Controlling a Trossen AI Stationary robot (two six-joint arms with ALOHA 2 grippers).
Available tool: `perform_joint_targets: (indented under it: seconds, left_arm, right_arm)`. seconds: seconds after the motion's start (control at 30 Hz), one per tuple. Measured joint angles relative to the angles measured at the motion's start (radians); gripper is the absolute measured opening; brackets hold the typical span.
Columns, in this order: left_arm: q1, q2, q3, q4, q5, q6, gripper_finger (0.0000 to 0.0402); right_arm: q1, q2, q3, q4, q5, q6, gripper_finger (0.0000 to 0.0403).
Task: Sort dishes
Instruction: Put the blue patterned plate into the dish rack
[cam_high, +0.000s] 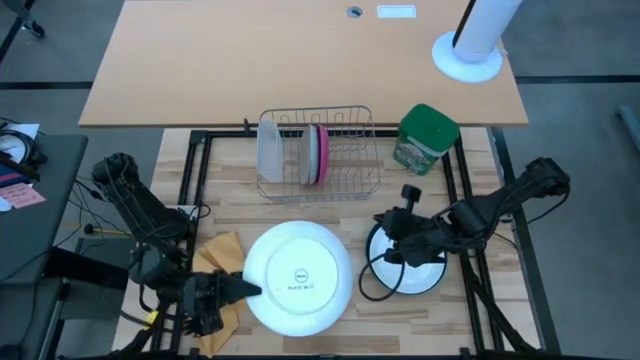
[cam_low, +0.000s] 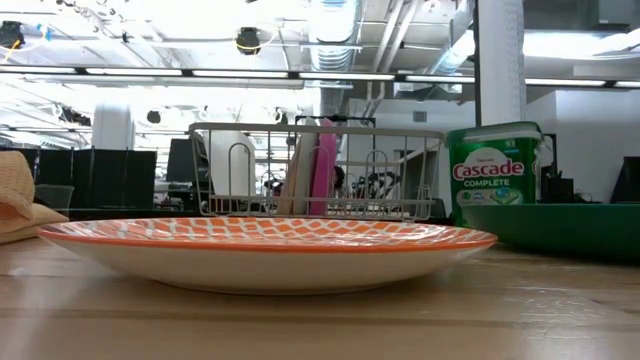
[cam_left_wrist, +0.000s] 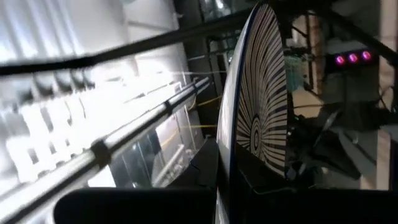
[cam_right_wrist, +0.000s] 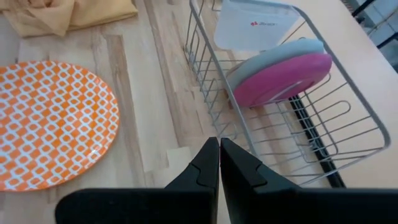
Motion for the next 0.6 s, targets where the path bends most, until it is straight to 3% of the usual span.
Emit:
perform_joint_targets:
  seconds: [0.4,0.6]
  left_arm:
    - [0.086,0.000,0.000,0.253,-0.005,-0.291,0.0000]
    - [0.140,-0.001,0.000,0.359,-0.108,-0.388,0.0000]
  right_arm:
    - [-0.007,0.000,0.033,-0.034,0.008,-0.154,0.0019]
    - [-0.007,0.000,0.033,-0.067,0.010,-0.179,0.0019]
